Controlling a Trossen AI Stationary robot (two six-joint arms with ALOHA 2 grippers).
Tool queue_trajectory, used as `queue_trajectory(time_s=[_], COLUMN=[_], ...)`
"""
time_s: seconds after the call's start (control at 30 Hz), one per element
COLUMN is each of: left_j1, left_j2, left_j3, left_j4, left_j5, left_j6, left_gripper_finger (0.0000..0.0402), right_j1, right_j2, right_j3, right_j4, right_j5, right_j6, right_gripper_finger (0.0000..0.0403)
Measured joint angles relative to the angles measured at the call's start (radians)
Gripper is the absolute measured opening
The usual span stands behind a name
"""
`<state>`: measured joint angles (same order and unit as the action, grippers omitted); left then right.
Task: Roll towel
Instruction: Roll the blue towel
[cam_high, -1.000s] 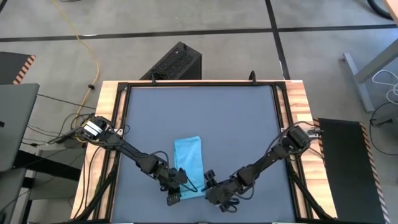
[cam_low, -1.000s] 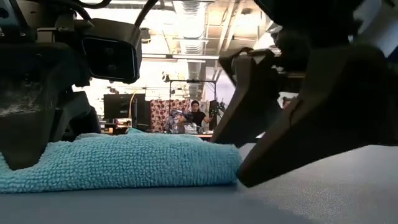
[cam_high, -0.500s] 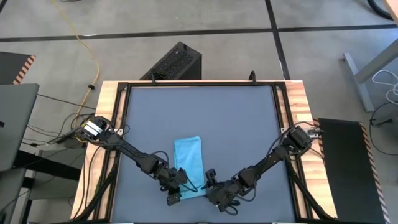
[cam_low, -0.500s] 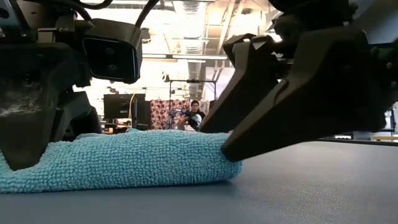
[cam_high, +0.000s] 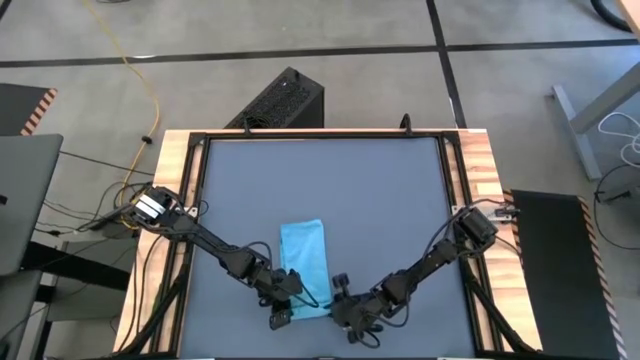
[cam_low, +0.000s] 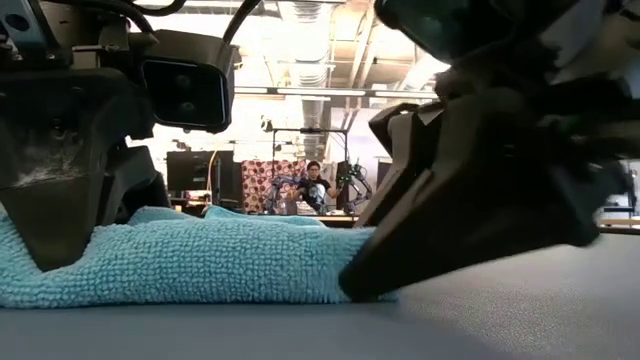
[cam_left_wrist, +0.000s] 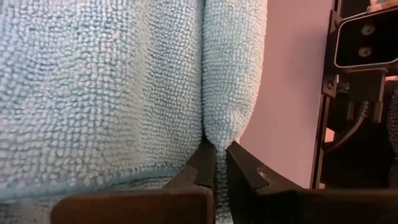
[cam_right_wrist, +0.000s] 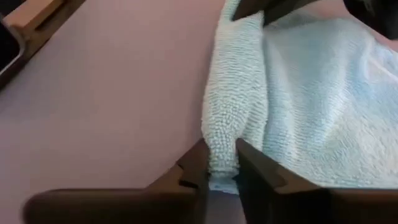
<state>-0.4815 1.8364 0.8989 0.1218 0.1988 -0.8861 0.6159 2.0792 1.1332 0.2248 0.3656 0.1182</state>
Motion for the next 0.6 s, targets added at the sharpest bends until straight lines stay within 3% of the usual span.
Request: queue_trajectory(time_s=[0.2, 0.4, 0.6], left_j1=[-0.024, -0.043, -0.067], left_j2=[0.000, 0.000, -0.001], left_j3=[0.000, 0.001, 0.001], left_j4=[-0.004, -0.015, -0.052], left_j5=[-0.023, -0.051, -0.065], left_j6=[-0.004, 0.001, 0.009], left_gripper_finger=[0.0020, 0.0090, 0.0129], right_j1=[-0.003, -0.029, -0.036], right_j2=[-0.016, -0.022, -0.042], right_j3=[-0.001, -0.001, -0.038], right_j4=[-0.012, -0.015, 0.031], right_j5=[-0.048, -0.193, -0.230], right_j6=[0.143, 0.320, 0.412], right_gripper_finger=[0.0022, 0.0022, 0.0022])
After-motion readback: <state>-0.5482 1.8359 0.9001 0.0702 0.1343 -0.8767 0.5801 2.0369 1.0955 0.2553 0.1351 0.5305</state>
